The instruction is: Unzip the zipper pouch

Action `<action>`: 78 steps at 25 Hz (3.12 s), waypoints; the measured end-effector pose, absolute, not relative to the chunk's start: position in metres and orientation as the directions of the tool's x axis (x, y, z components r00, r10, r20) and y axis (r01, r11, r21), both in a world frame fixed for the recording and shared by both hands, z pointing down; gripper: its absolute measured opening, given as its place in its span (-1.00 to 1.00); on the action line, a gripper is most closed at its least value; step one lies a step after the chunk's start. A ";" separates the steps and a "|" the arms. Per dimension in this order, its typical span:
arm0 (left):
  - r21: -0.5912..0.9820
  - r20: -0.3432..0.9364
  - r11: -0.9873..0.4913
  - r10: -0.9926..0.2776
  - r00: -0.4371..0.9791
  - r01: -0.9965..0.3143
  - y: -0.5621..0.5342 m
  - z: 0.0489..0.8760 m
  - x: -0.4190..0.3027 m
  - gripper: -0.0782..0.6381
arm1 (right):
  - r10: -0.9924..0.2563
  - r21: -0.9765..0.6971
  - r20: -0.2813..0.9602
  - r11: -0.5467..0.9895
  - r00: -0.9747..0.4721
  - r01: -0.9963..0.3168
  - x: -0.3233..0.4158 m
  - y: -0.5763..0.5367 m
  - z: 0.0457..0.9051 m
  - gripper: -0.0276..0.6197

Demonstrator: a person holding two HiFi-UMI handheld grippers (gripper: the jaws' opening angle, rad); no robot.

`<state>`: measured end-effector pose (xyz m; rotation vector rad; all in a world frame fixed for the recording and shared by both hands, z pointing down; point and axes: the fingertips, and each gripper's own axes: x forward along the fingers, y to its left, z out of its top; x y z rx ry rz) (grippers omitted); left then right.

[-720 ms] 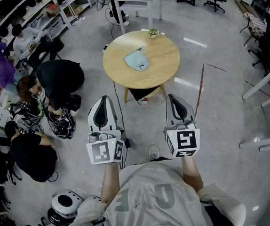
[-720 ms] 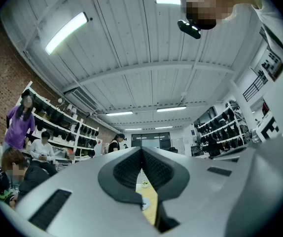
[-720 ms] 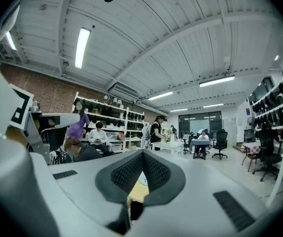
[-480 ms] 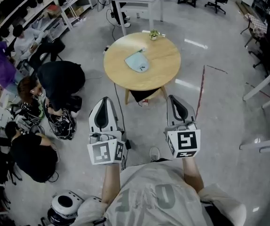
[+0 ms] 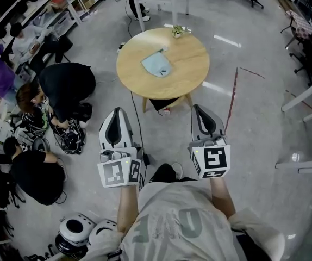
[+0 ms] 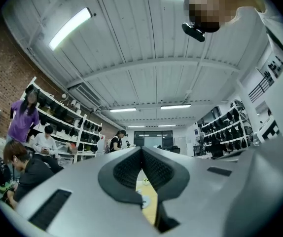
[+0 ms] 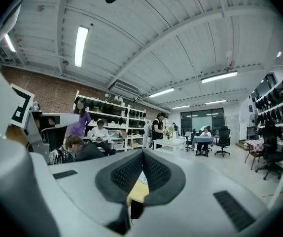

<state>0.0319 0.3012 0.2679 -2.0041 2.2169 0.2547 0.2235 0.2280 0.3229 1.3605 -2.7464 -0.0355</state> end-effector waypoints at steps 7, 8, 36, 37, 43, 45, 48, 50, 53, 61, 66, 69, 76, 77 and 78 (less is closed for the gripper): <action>0.055 -0.199 0.117 -0.972 -0.125 -0.992 0.280 0.282 0.024 -0.71 | -0.769 0.068 0.132 0.637 -0.626 -0.768 0.209 0.211 0.345 -0.82; 0.052 -0.207 0.116 -0.970 -0.124 -0.992 0.273 0.281 0.024 -0.71 | -0.769 0.077 0.133 0.637 -0.626 -0.767 0.208 0.205 0.346 -0.82; 0.053 -0.219 0.006 -0.975 -0.017 -0.999 -0.033 0.278 -0.153 -0.70 | -0.822 0.165 0.168 0.567 -0.544 -0.807 0.014 -0.074 0.318 -0.82; 0.051 -0.212 0.006 -0.977 -0.017 -0.999 -0.038 0.280 -0.155 -0.70 | -0.822 0.164 0.172 0.567 -0.542 -0.807 0.011 -0.080 0.319 -0.82; 0.036 -0.201 0.016 -0.979 -0.023 -0.999 -0.061 0.284 -0.153 -0.70 | -0.816 0.161 0.167 0.576 -0.553 -0.801 0.005 -0.106 0.325 -0.82; 0.041 -0.192 0.022 -0.981 -0.029 -0.999 -0.060 0.287 -0.156 -0.71 | -0.809 0.144 0.188 0.583 -0.557 -0.799 0.000 -0.107 0.332 -0.82; 0.039 -0.177 0.037 -0.983 -0.044 -0.999 -0.059 0.292 -0.163 -0.70 | -0.799 0.138 0.212 0.595 -0.563 -0.792 -0.010 -0.108 0.343 -0.82; 0.040 -0.170 0.049 -0.984 -0.055 -0.998 -0.059 0.295 -0.167 -0.70 | -0.789 0.136 0.230 0.605 -0.569 -0.784 -0.015 -0.109 0.350 -0.82; 0.031 -0.166 0.065 -0.984 -0.069 -0.997 -0.058 0.298 -0.173 -0.70 | -0.753 0.138 0.281 0.646 -0.595 -0.751 -0.031 -0.112 0.366 -0.80; 0.041 -0.093 0.126 -0.987 -0.129 -0.991 -0.065 0.328 -0.211 -0.70 | -0.635 0.234 0.511 0.752 -0.580 -0.617 -0.099 -0.124 0.455 -0.31; 0.062 -0.032 0.182 -0.982 -0.184 -0.981 -0.062 0.358 -0.235 -0.70 | -0.589 0.323 0.655 0.784 -0.473 -0.530 -0.122 -0.133 0.532 -0.31; 0.072 0.006 0.215 -0.977 -0.215 -0.974 -0.056 0.375 -0.246 -0.70 | -0.556 0.334 0.721 0.802 -0.413 -0.495 -0.124 -0.133 0.568 -0.32; 0.085 0.058 0.272 -0.962 -0.268 -0.958 -0.042 0.405 -0.267 -0.70 | -0.511 0.345 0.805 0.816 -0.300 -0.464 -0.120 -0.133 0.622 -0.44; 0.087 0.062 0.276 -0.960 -0.272 -0.957 -0.041 0.408 -0.269 -0.70 | -0.506 0.340 0.811 0.815 -0.292 -0.469 -0.121 -0.134 0.626 -0.45; 0.089 0.066 0.280 -0.959 -0.275 -0.956 -0.040 0.410 -0.271 -0.70 | -0.500 0.333 0.817 0.816 -0.287 -0.472 -0.121 -0.134 0.629 -0.46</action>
